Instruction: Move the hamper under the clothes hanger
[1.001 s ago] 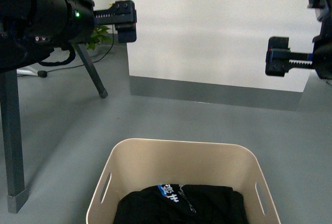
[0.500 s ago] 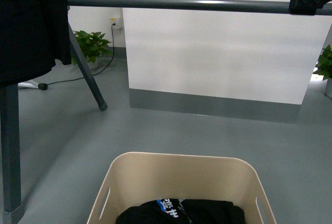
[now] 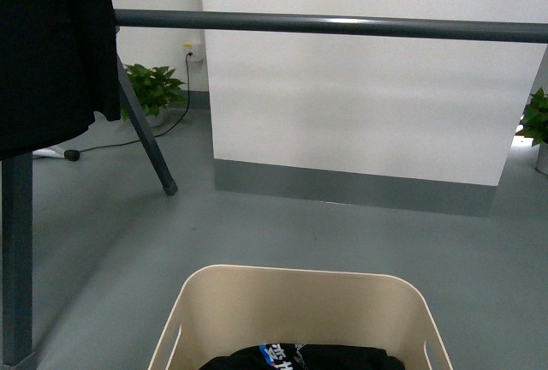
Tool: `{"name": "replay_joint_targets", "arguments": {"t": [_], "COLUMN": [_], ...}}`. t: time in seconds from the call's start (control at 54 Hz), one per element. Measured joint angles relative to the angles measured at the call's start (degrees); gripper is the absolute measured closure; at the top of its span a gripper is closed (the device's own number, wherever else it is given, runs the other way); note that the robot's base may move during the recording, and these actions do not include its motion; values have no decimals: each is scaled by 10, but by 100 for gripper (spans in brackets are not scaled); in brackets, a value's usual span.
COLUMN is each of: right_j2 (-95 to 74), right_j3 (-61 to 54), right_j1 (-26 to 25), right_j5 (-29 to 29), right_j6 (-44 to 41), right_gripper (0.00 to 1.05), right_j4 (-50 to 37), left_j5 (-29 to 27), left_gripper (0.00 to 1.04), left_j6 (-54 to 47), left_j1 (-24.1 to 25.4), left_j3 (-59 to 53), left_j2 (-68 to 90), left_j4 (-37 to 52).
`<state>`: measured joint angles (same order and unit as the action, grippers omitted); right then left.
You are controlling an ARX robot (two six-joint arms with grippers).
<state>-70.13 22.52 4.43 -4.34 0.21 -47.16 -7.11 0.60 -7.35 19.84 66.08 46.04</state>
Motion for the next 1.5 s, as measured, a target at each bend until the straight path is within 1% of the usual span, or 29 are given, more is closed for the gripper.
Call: {"name": "replay_joint_targets", "arguments": {"t": [0.093,0.148,0.185,0.222,0.315,0.352,0.389,0.482,0.834,0.89,0.945,0.982,1.242,1.501], "right_j2": [24,43,57,71,105,119,129,160,267,285,289,297,409,495], "right_j3": [-29,-51,-64,-77,-105,-115,-123,-142,-185,-191,-207,-215,-222,-222], "right_j1": [-4,-8,-22,-32,-43,-43,-43,-43,-43,-43,-43,-43,-43,-43], "right_j5": [5,9,32,40,40,40,41,42,42,42,42,42,42,42], "right_j6": [-2,-2,-2,-2,-2,-2,-2,-2,-2,-2,-2,-2,-2,-2], "right_gripper": [104,103,103,103,103,103,103,103,103,103,103,103,103,103], "right_j4": [-4,-5,-5,-5,0,4,7,20,83,95,74,78,183,264], "left_j5": [8,14,18,23,29,55,65,67,71,72,72,71,71,71], "left_gripper": [101,101,101,101,101,101,101,101,101,101,101,101,101,101], "left_j6": [0,-1,-1,-1,-1,-1,-2,-2,-2,-2,-3,-3,-3,-3], "left_j1": [8,14,17,21,29,44,55,71,72,72,72,72,72,72], "left_j3": [-27,-47,-59,-71,-95,-104,-110,-126,-164,-174,-188,-188,-188,-188], "left_j2": [-22,-42,-55,-69,-104,-117,-128,-158,-263,-269,-280,-287,-400,-476], "left_j4": [1,1,1,0,-10,-15,-20,-34,-100,-95,-88,-98,-200,-274]}}
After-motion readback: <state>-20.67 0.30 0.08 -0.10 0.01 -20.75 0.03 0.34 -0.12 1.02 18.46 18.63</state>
